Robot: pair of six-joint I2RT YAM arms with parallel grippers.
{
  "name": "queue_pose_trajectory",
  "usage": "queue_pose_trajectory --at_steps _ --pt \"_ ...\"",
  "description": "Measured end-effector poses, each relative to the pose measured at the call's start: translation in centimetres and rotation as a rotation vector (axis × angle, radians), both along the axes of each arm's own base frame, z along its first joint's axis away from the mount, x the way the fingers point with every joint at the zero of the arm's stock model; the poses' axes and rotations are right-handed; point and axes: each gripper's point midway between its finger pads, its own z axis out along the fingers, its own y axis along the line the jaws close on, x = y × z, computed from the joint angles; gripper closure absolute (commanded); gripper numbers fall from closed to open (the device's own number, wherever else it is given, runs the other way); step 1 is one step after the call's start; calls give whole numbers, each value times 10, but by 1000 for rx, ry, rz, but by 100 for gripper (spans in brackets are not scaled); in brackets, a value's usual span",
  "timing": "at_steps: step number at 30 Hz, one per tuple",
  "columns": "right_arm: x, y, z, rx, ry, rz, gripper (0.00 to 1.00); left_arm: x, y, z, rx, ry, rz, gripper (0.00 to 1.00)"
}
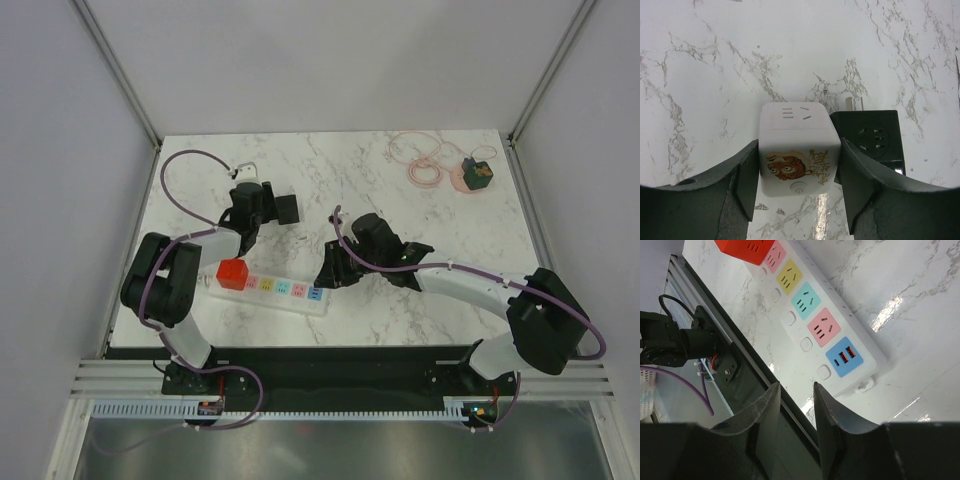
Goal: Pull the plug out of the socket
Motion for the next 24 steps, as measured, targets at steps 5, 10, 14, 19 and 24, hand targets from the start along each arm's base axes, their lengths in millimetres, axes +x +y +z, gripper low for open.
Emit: queue_pose_trajectory --at_steps 5,10,14,19,24 --pt "0 1 1 3 -1 2 59 2 0 0 -3 -1 8 46" --pt "0 3 1 13 2 3 59 0 7 0 -24 4 53 23" --pt "0 5 -3 17 16 6 59 -7 13 7 -35 3 83 16" --pt "-1 9 -12 25 37 13 59 -10 15 26 -61 -22 95 7" --pt "-1 14 -22 29 60 25 59 -24 17 44 -80 -4 102 6"
